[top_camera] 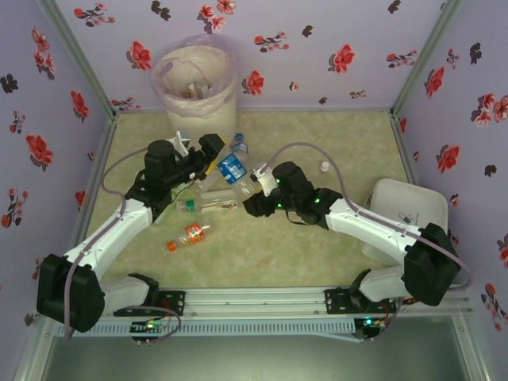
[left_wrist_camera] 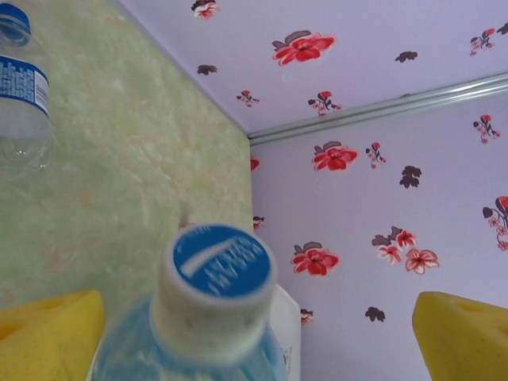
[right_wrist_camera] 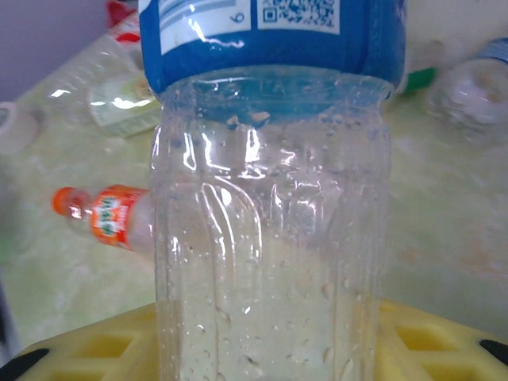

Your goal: Put the plastic bottles in the bin

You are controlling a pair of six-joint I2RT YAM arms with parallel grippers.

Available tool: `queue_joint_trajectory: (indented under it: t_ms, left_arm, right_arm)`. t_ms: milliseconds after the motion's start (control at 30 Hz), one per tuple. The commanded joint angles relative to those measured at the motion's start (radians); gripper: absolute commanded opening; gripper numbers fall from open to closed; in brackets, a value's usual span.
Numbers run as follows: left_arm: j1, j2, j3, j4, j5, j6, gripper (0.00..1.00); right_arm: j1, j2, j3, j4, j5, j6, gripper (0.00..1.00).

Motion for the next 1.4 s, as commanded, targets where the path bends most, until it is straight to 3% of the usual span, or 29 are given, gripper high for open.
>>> queue_joint_trajectory:
  t_ms: [0,67,433,567,700,800,933,1100,1167,1267,1367]
  left_arm:
    - [-0.004,0.001,0.045,-0.008,-0.047,0.046,0.97]
    - [-0.006,0.003,0.048,-0.032,-0.055,0.063,0.93]
    - [-0.006,0.003,0.072,-0.093,-0.068,0.098,0.37]
    - [-0.006,0.009,0.098,-0.117,-0.079,0.112,0.23]
    - [-0.005,0.031,0.164,-0.179,-0.083,0.167,0.16]
    - [0.004,0.045,0.24,-0.237,-0.081,0.225,0.09]
    - [0.025,0.1,0.503,-0.375,-0.033,0.352,0.06]
    - [0.064,0.23,0.907,-0.574,-0.054,0.553,0.05]
    - [0.095,0.291,1.04,-0.599,-0.056,0.578,0.0]
    - [0.139,0.384,1.203,-0.601,-0.078,0.589,0.0]
    - [0.18,0.48,1.335,-0.574,-0.096,0.586,0.0]
  right_arm:
    - [0.038,-0.012,0.017,0.075,-0.006,0.062,0.33]
    - [0.048,-0.01,0.003,0.102,-0.01,0.075,0.33]
    - [0.048,0.057,0.031,0.123,-0.016,0.062,0.35]
    - [0.046,0.073,0.04,0.125,-0.014,0.054,0.45]
    - [0.027,0.072,0.049,0.117,-0.014,0.046,0.66]
    - [0.007,0.063,0.078,0.057,0.053,0.049,0.99]
    - [-0.001,0.009,0.075,0.014,0.231,0.032,0.99]
    - [-0.022,-0.082,0.022,-0.001,0.375,0.06,0.99]
    - [-0.028,-0.101,0.002,-0.029,0.47,0.102,0.99]
    - [-0.043,-0.116,-0.012,-0.106,0.574,0.16,0.99]
    - [-0.057,-0.151,-0.04,-0.117,0.563,0.193,1.0]
